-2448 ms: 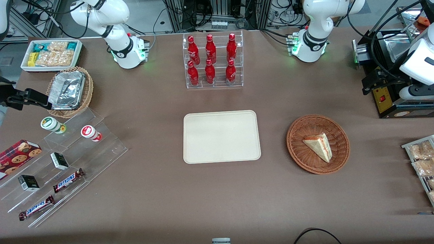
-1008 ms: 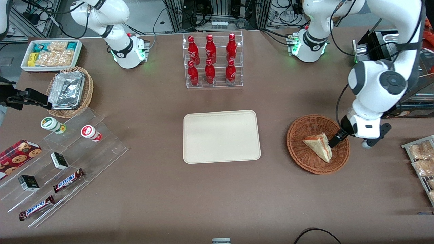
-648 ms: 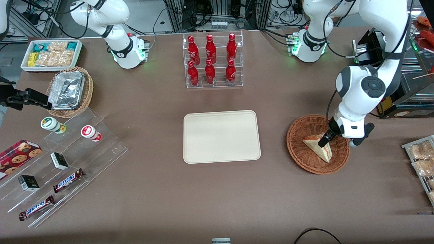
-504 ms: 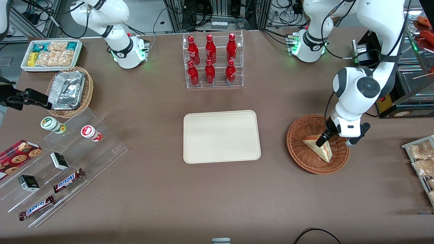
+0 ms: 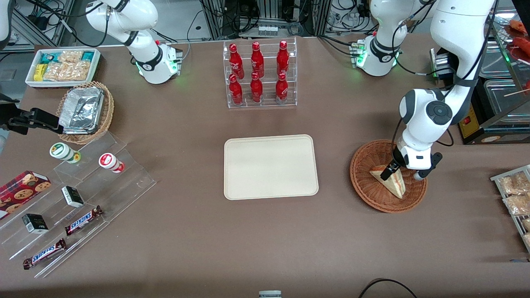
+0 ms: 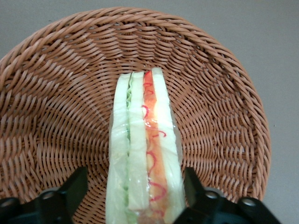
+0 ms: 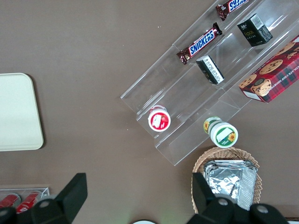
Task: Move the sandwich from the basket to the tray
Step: 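Lower the left gripper and grasp the wrapped sandwich upright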
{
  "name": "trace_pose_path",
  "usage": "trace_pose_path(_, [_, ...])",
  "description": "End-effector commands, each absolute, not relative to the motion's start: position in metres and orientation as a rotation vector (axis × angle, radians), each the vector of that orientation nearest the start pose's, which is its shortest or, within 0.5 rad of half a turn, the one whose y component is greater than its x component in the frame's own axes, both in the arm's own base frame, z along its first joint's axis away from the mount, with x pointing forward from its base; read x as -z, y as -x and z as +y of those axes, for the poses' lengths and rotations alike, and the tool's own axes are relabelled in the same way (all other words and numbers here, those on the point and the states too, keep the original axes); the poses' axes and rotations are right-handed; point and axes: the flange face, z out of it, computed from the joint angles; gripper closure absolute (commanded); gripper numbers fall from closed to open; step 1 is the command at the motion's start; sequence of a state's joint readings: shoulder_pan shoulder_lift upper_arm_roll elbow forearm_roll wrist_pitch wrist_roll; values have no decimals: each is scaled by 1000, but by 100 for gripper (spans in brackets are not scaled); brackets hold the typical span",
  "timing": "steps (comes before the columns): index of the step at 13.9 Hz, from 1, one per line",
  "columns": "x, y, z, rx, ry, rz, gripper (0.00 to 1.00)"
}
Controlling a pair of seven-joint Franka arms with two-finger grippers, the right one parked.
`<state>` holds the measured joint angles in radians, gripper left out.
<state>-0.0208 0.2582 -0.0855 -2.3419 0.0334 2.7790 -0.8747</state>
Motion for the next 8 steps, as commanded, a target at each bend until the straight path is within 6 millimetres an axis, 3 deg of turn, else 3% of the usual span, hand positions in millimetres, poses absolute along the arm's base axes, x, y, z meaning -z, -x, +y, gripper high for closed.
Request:
trace_pose_path(1, [-238, -536, -60, 269, 3006, -1196, 100])
trace_pose_path(3, [-251, -545, -62, 297, 3014, -1189, 100])
trace_pose_path(5, [-281, -550, -62, 286, 3007, -1161, 100])
trace_pose_path(8, [-358, -574, -69, 113, 2959, -1104, 100])
